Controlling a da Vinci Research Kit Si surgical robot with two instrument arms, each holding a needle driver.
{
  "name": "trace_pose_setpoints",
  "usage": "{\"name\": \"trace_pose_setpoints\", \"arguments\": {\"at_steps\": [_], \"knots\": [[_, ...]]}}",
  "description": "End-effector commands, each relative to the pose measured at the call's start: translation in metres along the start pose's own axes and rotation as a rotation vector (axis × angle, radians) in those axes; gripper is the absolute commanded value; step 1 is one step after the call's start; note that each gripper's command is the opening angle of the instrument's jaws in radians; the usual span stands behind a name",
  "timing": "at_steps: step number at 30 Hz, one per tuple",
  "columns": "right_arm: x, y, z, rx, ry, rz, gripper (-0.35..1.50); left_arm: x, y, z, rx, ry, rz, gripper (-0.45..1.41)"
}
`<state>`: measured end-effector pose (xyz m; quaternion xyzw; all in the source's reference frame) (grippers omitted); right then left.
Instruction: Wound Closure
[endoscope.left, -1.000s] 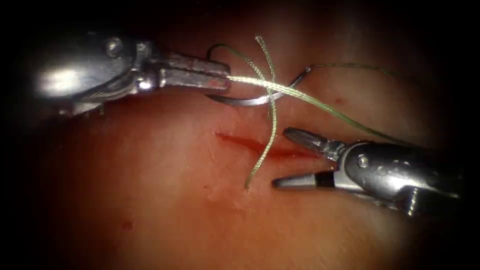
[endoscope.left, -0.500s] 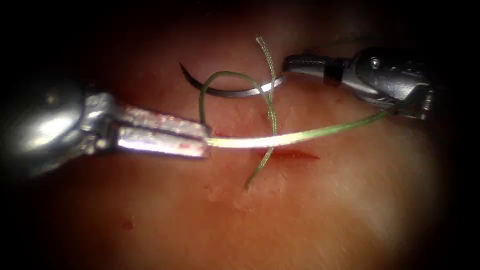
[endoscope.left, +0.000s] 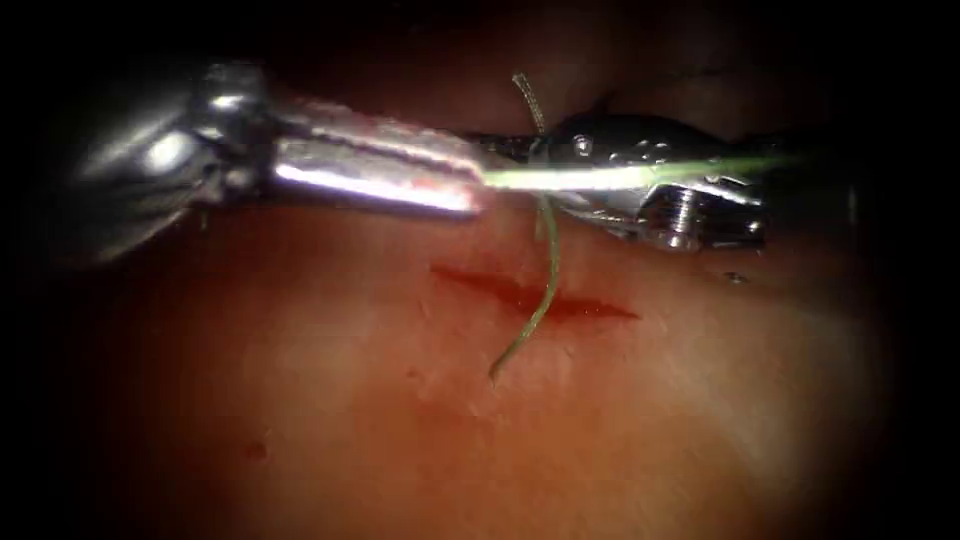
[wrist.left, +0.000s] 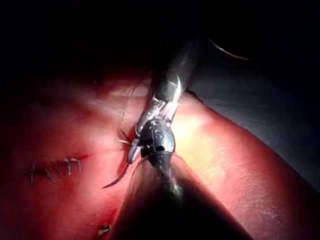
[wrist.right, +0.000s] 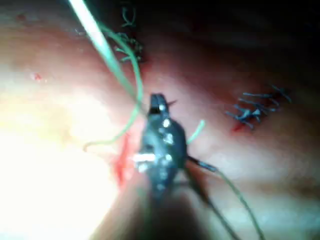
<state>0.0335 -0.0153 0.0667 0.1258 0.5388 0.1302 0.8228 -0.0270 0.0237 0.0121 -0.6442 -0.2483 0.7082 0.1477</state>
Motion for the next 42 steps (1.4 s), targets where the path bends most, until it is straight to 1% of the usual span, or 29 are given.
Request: {"name": "trace_pose_setpoints", "arguments": {"at_steps": [1,3,4,5,6,10,12,13,14,16,17,18,21,22,24,28,29,31,33,34,42], "knots": [[-0.0005,-0.0005,0.0011,0.021,0.014,-0.007,-0.35,-0.0004,-0.0013,0.0006,0.01,-0.002,-0.002,-0.45],[-0.0005,-0.0012,0.0013,0.052,0.023,-0.016,-0.35,-0.0005,-0.003,0.0004,0.027,-0.005,-0.005,-0.45],[-0.0002,-0.0019,0.0013,0.084,0.048,-0.02,-0.35,-0.0015,-0.0057,0.0002,0.076,-0.026,0.001,-0.45],[-0.0001,-0.0021,0.0013,0.093,0.056,-0.018,-0.35,-0.002,-0.0064,0.0002,0.079,-0.034,0.003,-0.45],[-0.0001,-0.0021,0.0013,0.093,0.056,-0.018,-0.35,-0.002,-0.0064,0.0002,0.079,-0.034,0.003,-0.45],[0.0001,-0.0028,0.0014,0.128,0.081,-0.023,-0.35,-0.0047,-0.0092,-0.0001,0.116,-0.068,0.022,-0.45],[0.0002,-0.0032,0.0014,0.145,0.086,-0.025,-0.35,-0.0064,-0.0104,-0.0002,0.13,-0.082,0.033,-0.45],[0.0002,-0.0035,0.0013,0.16,0.095,-0.026,-0.35,-0.0081,-0.0116,-0.0004,0.15,-0.113,0.043,-0.45],[0.0002,-0.0035,0.0013,0.16,0.095,-0.026,-0.35,-0.0081,-0.0116,-0.0004,0.15,-0.113,0.043,-0.45],[0.0002,-0.0039,0.0011,0.173,0.113,-0.026,-0.35,-0.0095,-0.0126,-0.0005,0.162,-0.126,0.052,-0.45],[0.0002,-0.0042,0.0008,0.18,0.138,-0.017,-0.35,-0.0112,-0.0135,-0.0007,0.172,-0.132,0.063,-0.45],[0.0002,-0.0042,0.0008,0.18,0.138,-0.017,-0.35,-0.0112,-0.0135,-0.0007,0.172,-0.132,0.063,-0.45],[0.0,-0.0046,0.0006,0.179,0.169,0.011,-0.35,-0.0134,-0.0144,-0.0007,0.177,-0.136,0.064,-0.45],[0.0,-0.0047,0.0006,0.178,0.18,0.022,-0.35,-0.014,-0.0145,-0.0006,0.167,-0.135,0.068,-0.45],[-0.0002,-0.0048,0.0008,0.174,0.205,0.044,-0.21,-0.0153,-0.0146,-0.0004,0.146,-0.127,0.062,-0.45],[-0.0008,-0.005,0.001,0.142,0.22,0.073,-0.11,-0.0174,-0.014,-0.0003,0.12,-0.108,0.077,-0.45],[-0.001,-0.0049,0.0007,0.123,0.215,0.075,-0.11,-0.0183,-0.0133,-0.0006,0.11,-0.103,0.087,-0.45],[-0.0011,-0.0046,0.0004,0.111,0.213,0.077,-0.11,-0.0186,-0.013,-0.0007,0.106,-0.1,0.09,-0.45],[-0.0012,-0.0037,-0.0003,0.073,0.219,0.094,-0.18,-0.0195,-0.0116,-0.0012,0.096,-0.096,0.095,-0.45],[-0.0012,-0.0037,-0.0003,0.073,0.219,0.094,-0.18,-0.0195,-0.0116,-0.0012,0.096,-0.096,0.095,-0.45],[-0.002,-0.0016,-0.0022,-0.02,0.218,0.12,-0.33,-0.021,-0.0078,-0.0015,0.076,-0.099,0.101,-0.45]]}}
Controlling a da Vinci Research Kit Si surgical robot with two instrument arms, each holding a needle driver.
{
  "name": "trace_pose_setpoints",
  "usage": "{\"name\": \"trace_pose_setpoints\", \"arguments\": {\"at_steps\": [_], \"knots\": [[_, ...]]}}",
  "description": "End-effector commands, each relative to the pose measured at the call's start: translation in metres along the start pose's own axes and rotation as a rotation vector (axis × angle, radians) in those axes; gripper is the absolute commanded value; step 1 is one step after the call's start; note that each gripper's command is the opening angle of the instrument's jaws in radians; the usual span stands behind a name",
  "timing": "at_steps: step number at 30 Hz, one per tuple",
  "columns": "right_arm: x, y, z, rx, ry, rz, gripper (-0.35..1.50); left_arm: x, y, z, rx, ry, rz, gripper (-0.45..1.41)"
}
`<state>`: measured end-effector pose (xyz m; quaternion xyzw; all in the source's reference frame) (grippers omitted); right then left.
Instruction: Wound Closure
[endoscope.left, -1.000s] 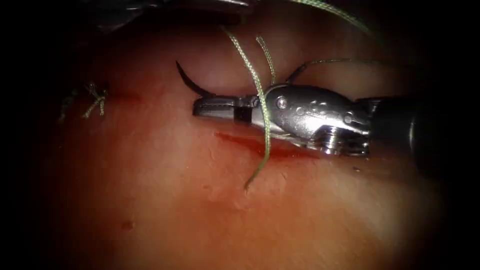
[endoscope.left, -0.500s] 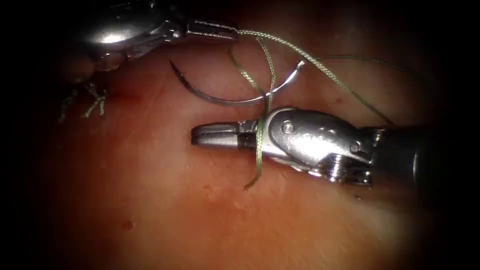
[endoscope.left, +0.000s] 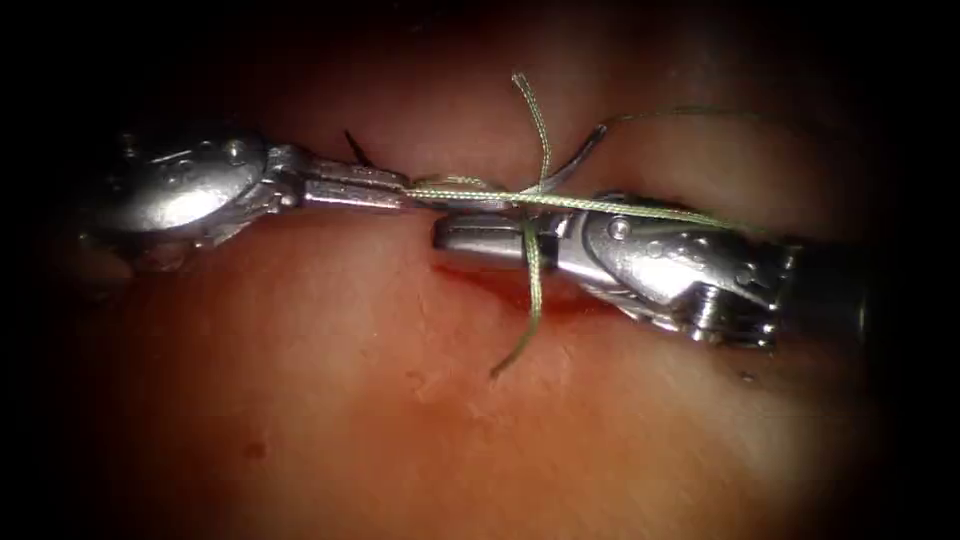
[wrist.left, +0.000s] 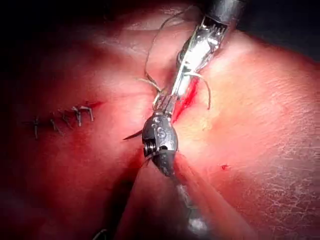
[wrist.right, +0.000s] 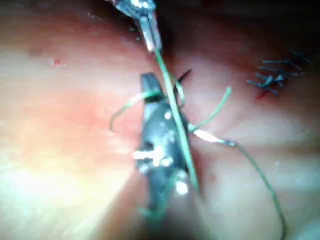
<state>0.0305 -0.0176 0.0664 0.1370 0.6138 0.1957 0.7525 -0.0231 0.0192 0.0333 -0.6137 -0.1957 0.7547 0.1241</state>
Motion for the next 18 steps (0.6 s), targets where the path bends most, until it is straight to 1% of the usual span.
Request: {"name": "trace_pose_setpoints", "arguments": {"at_steps": [1,5,11,18], "knots": [[-0.0003,0.0007,0.0004,-0.016,0.012,0.009,-0.35,-0.0005,0.0,0.0007,-0.006,0.002,-0.002,-0.45],[0.0001,0.0008,0.0005,-0.034,0.048,0.019,-0.35,-0.0011,0.0006,0.0011,-0.009,0.001,-0.001,-0.45],[0.0007,0.0,0.0018,-0.046,0.065,0.023,-0.35,-0.0017,0.001,0.0012,-0.01,0.0,-0.012,-0.45],[0.002,0.0008,0.0016,-0.083,0.105,0.043,-0.33,-0.0035,0.0023,0.002,-0.019,-0.002,-0.028,-0.45]]}}
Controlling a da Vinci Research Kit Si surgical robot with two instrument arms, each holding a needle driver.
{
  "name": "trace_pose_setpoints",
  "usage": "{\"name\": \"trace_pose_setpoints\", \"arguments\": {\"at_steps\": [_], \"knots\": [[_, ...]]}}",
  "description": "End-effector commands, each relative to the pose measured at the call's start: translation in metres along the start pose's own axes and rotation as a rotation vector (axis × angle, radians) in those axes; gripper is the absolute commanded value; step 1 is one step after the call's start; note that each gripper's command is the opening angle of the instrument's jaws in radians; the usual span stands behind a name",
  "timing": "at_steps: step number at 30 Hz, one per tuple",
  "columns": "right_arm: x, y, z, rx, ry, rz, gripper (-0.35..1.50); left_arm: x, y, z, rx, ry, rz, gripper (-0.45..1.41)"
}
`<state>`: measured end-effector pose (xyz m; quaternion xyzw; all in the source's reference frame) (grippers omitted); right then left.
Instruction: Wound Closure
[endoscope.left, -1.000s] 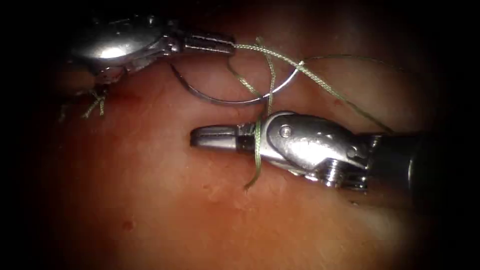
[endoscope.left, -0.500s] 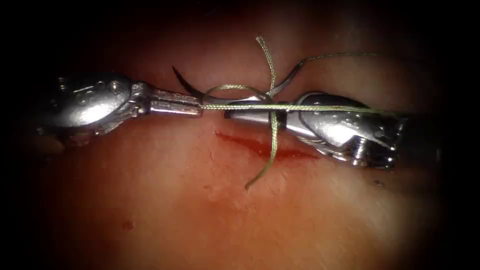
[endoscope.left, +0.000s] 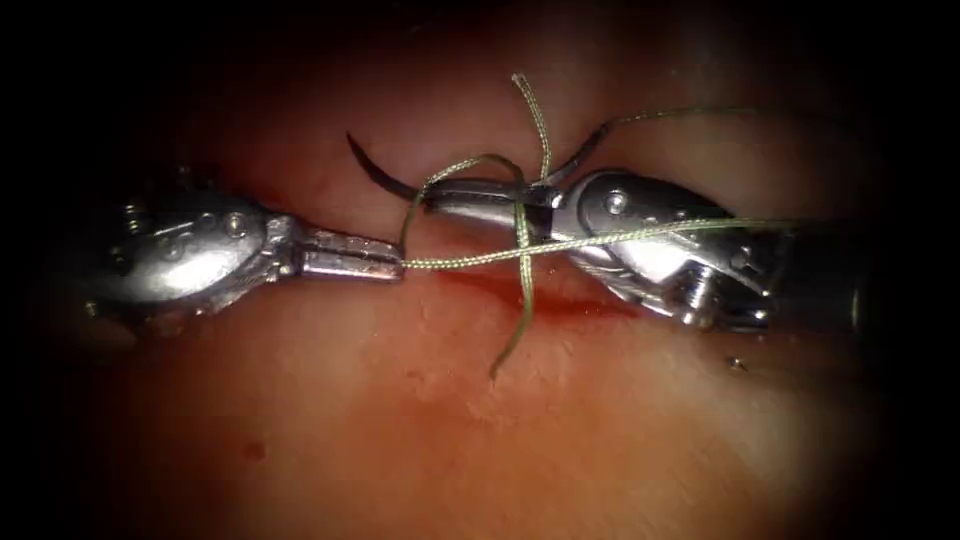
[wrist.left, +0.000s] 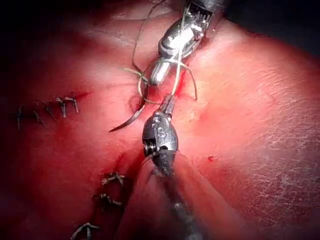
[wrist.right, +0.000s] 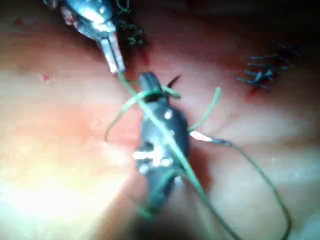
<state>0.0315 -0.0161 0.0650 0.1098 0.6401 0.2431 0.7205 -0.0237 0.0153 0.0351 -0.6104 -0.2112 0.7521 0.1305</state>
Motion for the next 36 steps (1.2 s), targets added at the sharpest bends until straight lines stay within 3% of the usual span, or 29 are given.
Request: {"name": "trace_pose_setpoints", "arguments": {"at_steps": [1,2,3,4,6,9,18,26,36], "knots": [[-0.0002,0.0003,0.0011,-0.023,0.009,0.008,-0.23,-0.0011,0.0002,0.0013,-0.01,0.001,-0.002,-0.45],[-0.0003,0.0002,0.0016,-0.048,0.005,0.007,0.0,-0.0015,0.0007,0.002,-0.017,0.001,-0.001,-0.45],[-0.0003,0.0002,0.0016,-0.048,0.005,0.007,0.0,-0.0015,0.0007,0.002,-0.017,0.001,-0.001,-0.45],[-0.0006,0.0001,0.0023,-0.069,0.002,0.018,0.26,-0.0016,0.0013,0.0028,-0.027,0.003,-0.003,-0.45],[-0.0008,0.0001,0.0029,-0.088,0.0,0.016,0.57,-0.0012,0.0018,0.0034,-0.036,0.005,-0.003,-0.45],[-0.0013,0.0,0.0037,-0.113,-0.003,0.019,0.72,-0.0005,0.0023,0.004,-0.047,0.009,-0.004,-0.45],[-0.0031,-0.0001,0.0056,-0.144,-0.09,0.0,0.79,0.004,0.0045,0.0042,-0.073,0.024,-0.006,-0.45],[-0.0048,-0.0007,0.0061,-0.098,-0.187,-0.048,0.79,0.0093,0.006,0.0034,-0.08,0.052,0.028,-0.45],[-0.007,-0.002,0.0063,-0.018,-0.265,-0.093,0.76,0.0158,0.0037,0.0011,-0.062,0.08,0.071,-0.45]]}}
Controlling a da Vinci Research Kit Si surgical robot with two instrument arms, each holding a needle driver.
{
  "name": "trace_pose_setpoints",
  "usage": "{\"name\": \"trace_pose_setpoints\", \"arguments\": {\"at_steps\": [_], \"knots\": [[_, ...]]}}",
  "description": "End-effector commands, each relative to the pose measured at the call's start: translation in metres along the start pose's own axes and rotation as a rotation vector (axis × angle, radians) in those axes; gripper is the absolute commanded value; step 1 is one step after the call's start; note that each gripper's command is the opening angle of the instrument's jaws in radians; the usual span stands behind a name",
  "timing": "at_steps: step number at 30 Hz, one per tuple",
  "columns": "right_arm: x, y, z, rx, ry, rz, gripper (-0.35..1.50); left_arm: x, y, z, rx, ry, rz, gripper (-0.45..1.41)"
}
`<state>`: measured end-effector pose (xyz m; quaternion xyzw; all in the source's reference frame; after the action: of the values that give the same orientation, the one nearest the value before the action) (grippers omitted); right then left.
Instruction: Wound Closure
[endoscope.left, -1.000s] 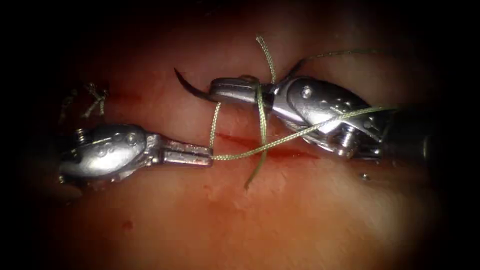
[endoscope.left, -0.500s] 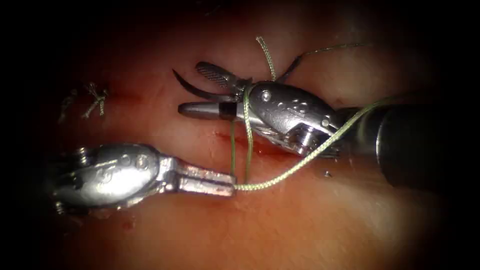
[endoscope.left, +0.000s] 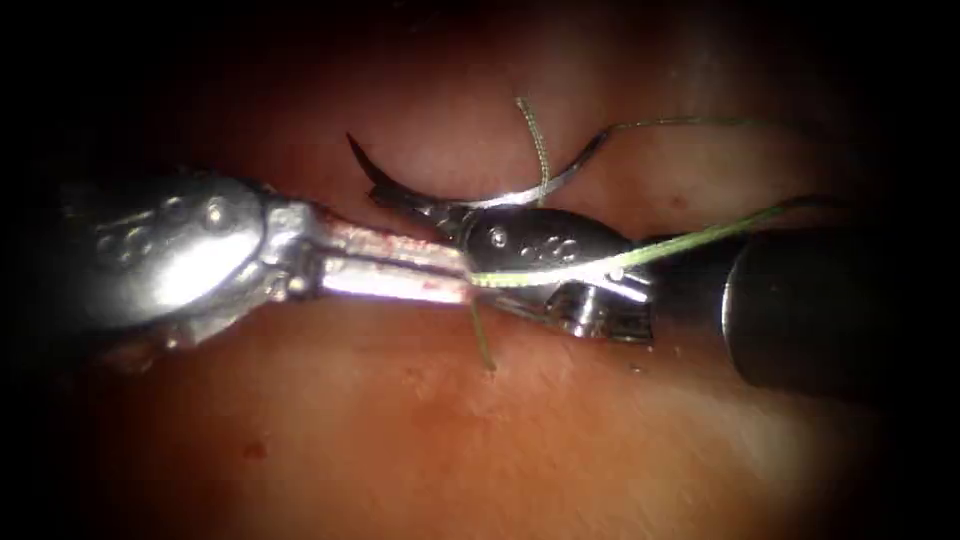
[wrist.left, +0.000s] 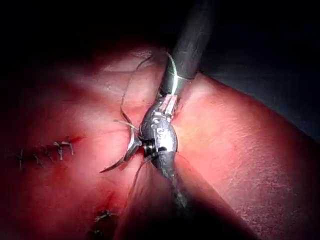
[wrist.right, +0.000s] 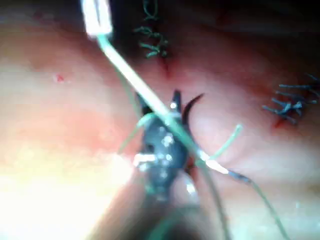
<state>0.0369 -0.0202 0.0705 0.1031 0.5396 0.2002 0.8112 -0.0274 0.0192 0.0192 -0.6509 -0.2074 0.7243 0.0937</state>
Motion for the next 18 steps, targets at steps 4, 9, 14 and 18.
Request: {"name": "trace_pose_setpoints", "arguments": {"at_steps": [4,9,14,18], "knots": [[-0.0003,-0.0003,0.0007,0.023,0.007,-0.003,0.76,0.0004,-0.0022,0.0,0.018,-0.002,0.004,-0.45],[-0.0004,-0.001,-0.0003,0.058,0.013,-0.009,0.72,-0.0027,-0.0063,-0.0002,0.041,-0.01,0.014,-0.45],[-0.0005,-0.0014,-0.0005,0.088,0.019,-0.014,0.69,-0.008,-0.0088,0.0011,0.038,-0.02,0.017,-0.45],[-0.0005,-0.002,-0.0006,0.121,0.031,-0.025,0.62,-0.0114,-0.0103,0.0021,0.023,-0.021,0.003,-0.45]]}}
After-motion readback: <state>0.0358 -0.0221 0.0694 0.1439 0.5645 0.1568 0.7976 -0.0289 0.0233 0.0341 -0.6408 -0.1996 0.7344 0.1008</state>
